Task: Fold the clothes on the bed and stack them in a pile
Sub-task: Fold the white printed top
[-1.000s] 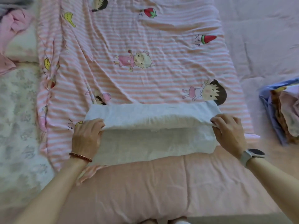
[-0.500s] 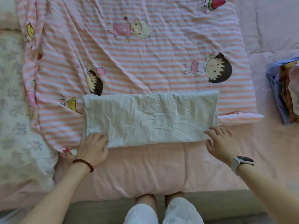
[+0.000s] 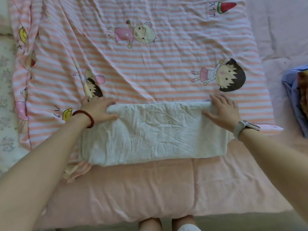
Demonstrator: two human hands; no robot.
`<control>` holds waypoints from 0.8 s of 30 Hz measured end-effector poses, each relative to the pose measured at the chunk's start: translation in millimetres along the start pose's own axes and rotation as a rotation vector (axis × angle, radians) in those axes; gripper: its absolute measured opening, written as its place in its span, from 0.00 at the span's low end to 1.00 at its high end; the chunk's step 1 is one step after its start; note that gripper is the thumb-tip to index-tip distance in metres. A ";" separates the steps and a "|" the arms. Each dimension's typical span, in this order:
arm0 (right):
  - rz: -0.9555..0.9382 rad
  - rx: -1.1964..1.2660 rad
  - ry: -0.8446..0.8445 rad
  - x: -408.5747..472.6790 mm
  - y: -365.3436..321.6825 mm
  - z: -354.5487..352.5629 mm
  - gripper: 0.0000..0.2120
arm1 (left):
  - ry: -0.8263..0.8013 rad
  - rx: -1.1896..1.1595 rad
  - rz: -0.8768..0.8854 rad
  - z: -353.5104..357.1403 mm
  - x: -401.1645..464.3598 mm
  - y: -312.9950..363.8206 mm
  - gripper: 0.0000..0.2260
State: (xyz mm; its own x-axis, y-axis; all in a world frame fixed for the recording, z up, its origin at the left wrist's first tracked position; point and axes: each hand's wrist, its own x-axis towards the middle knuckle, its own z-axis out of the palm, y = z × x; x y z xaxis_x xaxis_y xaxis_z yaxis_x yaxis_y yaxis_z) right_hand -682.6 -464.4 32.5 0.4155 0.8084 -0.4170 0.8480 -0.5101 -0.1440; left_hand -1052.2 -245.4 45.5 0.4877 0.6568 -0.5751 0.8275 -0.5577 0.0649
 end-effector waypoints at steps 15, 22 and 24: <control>0.075 0.696 0.455 -25.9 -14.9 -75.3 0.05 | 0.349 -0.482 -0.028 -62.0 -72.5 11.1 0.07; 0.170 0.742 0.425 44.2 -18.8 -108.3 0.24 | 0.510 -0.212 -0.295 -100.0 -0.2 18.6 0.26; 0.156 0.695 0.383 50.7 -16.5 -98.5 0.26 | 0.452 -0.158 -0.282 -86.7 12.4 36.8 0.28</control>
State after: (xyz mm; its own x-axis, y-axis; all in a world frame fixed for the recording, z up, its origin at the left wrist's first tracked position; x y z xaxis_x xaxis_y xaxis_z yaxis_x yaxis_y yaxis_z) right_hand -643.2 -386.0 102.1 0.7028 0.6932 -0.1600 0.4250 -0.5895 -0.6869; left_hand -991.6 -213.7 111.5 0.2834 0.9414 -0.1832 0.9579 -0.2688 0.1004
